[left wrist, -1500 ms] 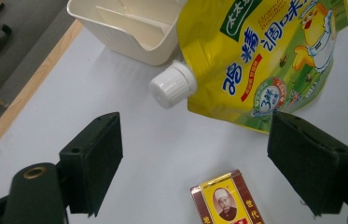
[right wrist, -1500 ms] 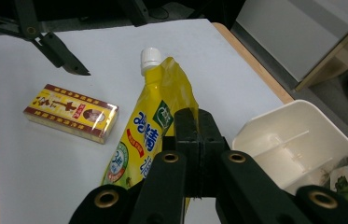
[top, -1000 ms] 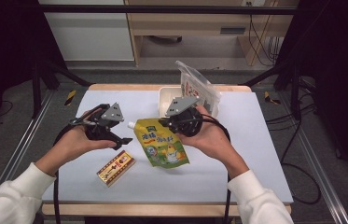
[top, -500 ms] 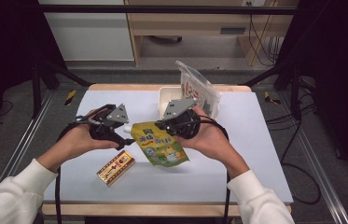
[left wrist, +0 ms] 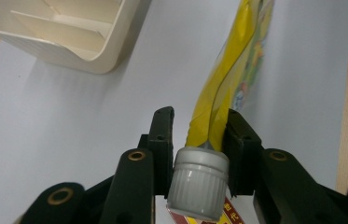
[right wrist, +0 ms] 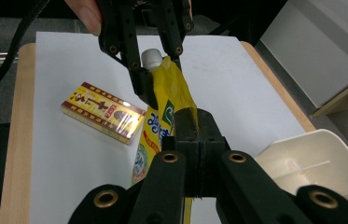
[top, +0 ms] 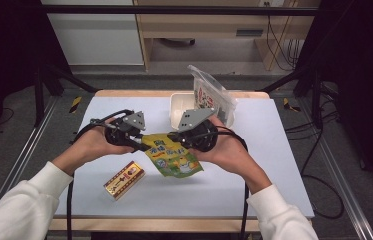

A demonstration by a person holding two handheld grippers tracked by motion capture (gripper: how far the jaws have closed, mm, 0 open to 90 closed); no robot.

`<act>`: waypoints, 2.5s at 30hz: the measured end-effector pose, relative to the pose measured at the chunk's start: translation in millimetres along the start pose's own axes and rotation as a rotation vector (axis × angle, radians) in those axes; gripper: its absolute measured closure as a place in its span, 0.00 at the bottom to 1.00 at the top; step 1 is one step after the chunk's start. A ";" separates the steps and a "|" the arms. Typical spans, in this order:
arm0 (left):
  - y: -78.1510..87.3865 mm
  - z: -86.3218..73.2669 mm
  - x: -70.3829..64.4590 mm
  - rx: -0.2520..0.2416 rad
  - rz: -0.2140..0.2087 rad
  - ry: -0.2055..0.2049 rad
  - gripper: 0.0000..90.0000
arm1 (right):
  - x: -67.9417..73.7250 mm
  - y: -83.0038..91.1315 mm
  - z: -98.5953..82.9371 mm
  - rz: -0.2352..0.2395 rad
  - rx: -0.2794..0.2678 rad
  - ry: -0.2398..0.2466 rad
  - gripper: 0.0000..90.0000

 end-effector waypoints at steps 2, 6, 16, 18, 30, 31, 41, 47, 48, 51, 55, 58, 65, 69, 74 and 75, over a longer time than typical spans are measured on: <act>3.1 3.7 -0.4 0.010 0.026 -0.017 0.77 | -0.7 1.7 -2.7 -0.009 0.008 -0.005 1.00; 6.5 10.2 -0.5 0.048 0.033 -0.054 0.77 | -0.3 2.5 -10.5 -0.009 0.025 -0.017 0.98; 0.2 22.5 -6.0 0.050 0.015 -0.092 0.77 | -3.1 -3.7 -21.5 -0.011 0.105 -0.043 0.77; -1.4 25.1 -8.1 0.044 0.012 -0.098 0.77 | -4.3 -7.2 -18.9 -0.007 0.117 -0.041 0.75; -4.5 28.0 -6.2 0.015 0.015 -0.101 0.75 | -7.1 -18.1 -15.7 0.021 0.178 -0.069 1.00; -5.3 27.8 -5.7 0.008 0.026 -0.091 0.71 | -7.4 -17.8 -15.9 0.026 0.179 -0.079 1.00; 0.4 23.7 -2.4 -0.080 0.093 -0.008 0.35 | -15.8 -15.1 -24.1 0.027 0.183 -0.165 1.00; 18.4 8.3 -7.4 -0.137 0.170 0.090 0.21 | -19.9 -12.2 -19.9 -0.024 0.221 -0.207 1.00; 19.6 4.3 -9.4 -0.140 0.181 0.114 0.19 | -21.0 -10.9 -18.4 -0.035 0.230 -0.213 1.00; 20.9 -9.1 -16.3 -0.118 0.218 0.146 0.16 | -24.9 -6.1 -12.0 -0.076 0.230 -0.253 1.00; 20.3 -25.4 -24.7 -0.103 0.260 0.178 0.14 | -32.9 1.7 -1.6 -0.137 0.225 -0.300 1.00; 18.4 -36.3 -30.4 -0.119 0.282 0.203 0.12 | -39.8 6.8 5.9 -0.176 0.215 -0.332 1.00; 3.5 -64.1 -37.4 -0.161 0.296 0.290 0.12 | -57.7 11.6 19.6 -0.266 0.184 -0.402 1.00; -10.3 -81.9 -38.5 -0.153 0.316 0.330 0.12 | -66.6 11.0 23.5 -0.310 0.174 -0.441 1.00; -23.7 -102.7 -38.6 -0.154 0.339 0.371 0.12 | -76.7 10.8 29.1 -0.360 0.168 -0.490 1.00; -25.8 -106.7 -38.7 -0.154 0.341 0.379 0.12 | -78.8 11.1 30.5 -0.368 0.168 -0.498 1.00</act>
Point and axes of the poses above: each handheld gripper's, and its own axes: y roughly backward along the jaws, z roughly out of its top, x roughly to its left, the point moved 4 cm from there along -y, roughly forward along the jaws, and after that the axes turned 3 degrees about -z, right-handed, at the moved point
